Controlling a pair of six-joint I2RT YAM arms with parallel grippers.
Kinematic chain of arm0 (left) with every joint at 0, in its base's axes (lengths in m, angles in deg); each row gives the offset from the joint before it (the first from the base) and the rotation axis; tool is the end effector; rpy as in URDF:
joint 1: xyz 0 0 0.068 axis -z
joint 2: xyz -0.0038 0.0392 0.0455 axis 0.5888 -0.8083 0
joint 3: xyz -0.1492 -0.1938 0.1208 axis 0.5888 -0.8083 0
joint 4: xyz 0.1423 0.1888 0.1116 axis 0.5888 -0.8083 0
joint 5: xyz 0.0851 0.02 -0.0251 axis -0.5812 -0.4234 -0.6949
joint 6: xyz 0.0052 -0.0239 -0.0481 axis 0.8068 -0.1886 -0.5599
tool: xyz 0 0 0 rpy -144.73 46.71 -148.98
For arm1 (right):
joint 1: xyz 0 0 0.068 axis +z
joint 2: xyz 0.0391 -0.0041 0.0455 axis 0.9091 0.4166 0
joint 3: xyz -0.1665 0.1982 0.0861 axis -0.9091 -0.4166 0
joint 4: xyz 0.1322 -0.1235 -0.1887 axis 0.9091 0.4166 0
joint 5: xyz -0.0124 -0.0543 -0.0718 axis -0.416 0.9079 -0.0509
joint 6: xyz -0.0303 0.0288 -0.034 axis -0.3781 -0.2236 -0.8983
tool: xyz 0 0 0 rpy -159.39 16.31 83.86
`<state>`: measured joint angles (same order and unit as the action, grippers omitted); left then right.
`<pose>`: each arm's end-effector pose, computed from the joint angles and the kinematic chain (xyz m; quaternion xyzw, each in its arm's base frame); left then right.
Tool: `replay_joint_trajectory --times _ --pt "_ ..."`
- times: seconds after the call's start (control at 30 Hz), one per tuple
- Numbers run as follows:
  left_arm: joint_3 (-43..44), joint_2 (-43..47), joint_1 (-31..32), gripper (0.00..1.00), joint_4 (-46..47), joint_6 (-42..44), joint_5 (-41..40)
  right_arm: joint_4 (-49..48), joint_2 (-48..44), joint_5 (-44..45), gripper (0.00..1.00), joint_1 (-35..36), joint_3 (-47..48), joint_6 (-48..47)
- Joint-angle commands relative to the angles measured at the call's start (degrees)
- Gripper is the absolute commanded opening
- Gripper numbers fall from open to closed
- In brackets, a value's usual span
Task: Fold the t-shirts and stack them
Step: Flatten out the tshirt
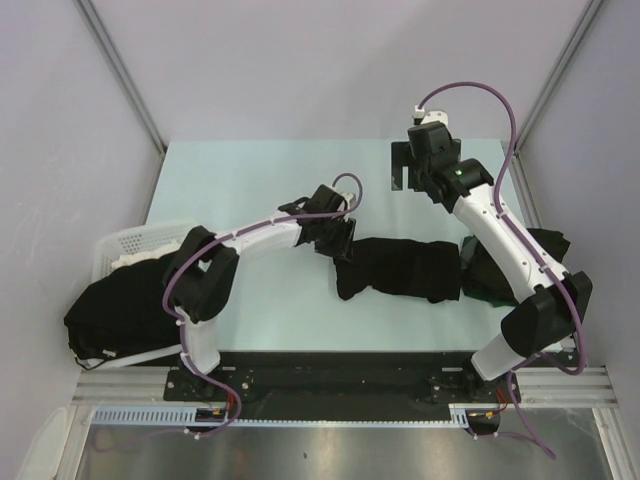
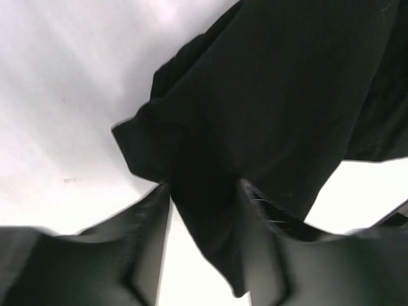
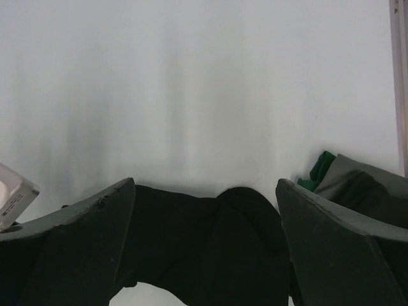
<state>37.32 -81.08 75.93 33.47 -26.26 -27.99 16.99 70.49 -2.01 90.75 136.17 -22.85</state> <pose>0.3058 -0.2641 0.1976 0.1766 0.9366 -0.2259 0.2016 0.3154 0.1335 0.3861 -0.0267 0.8850 -0.0473 0.4625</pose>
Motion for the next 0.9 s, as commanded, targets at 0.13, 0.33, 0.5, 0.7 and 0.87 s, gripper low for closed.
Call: replay_joint_trajectory --times 0.13,0.33,0.5,0.7,0.87 --pt "8.3 -3.0 0.7 0.01 -3.8 2.8 -4.4 0.5 -2.4 -1.1 0.97 -0.8 1.3 -1.0" --pt "17.6 -2.1 -0.1 0.00 -10.7 6.7 -16.5 -1.1 -1.1 -3.0 0.97 -0.9 -0.4 0.0" --pt "20.5 -1.7 -3.6 0.00 -16.0 6.8 -19.1 -1.5 2.3 -4.1 0.97 -1.1 -1.4 1.4" --pt "14.8 2.6 -6.4 0.00 -17.6 5.7 -26.2 4.8 5.9 -4.9 0.97 -2.9 -1.0 3.9" --pt "10.4 6.8 -10.9 0.00 -16.8 2.8 -30.3 4.5 4.8 -7.6 0.97 -4.9 -5.4 5.2"
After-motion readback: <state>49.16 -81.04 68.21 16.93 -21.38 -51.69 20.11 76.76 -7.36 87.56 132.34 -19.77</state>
